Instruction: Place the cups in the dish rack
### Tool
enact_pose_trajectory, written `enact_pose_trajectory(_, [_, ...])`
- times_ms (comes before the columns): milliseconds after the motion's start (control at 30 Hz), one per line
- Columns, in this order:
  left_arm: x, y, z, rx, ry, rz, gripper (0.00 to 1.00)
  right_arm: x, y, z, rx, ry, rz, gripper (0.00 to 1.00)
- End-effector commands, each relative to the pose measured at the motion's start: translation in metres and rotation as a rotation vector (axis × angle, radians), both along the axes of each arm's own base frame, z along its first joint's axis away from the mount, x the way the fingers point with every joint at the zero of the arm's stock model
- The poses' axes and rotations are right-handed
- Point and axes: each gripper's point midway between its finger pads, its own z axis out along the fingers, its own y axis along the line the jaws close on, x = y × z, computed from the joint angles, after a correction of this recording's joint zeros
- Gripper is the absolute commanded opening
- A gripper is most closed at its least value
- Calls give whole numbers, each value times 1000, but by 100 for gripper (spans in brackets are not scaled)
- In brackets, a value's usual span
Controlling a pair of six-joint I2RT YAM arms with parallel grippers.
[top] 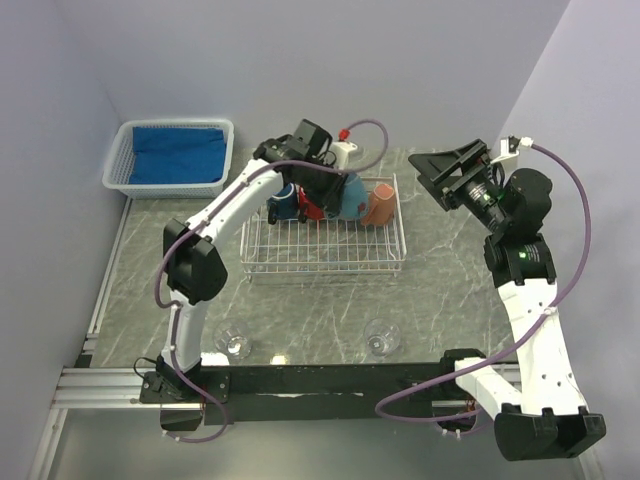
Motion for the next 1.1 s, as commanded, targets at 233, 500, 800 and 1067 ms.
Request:
enact_pose_trajectory(233, [-16, -24, 2, 74, -233, -196, 1, -9, -11, -24, -84, 63, -41, 89])
enact_pose_trajectory(500, [-8, -35, -29, 111, -300, -249, 1, -12, -9, -19, -94, 56, -25, 90])
enact_pose_trajectory(800, [-15, -56, -49, 113, -319, -286, 1, -15, -16, -23, -92, 58, -50, 90])
enact_pose_trajectory(1067, [-31, -58, -67, 103, -269, -331, 1, -15, -16, -27, -88, 64, -45, 91])
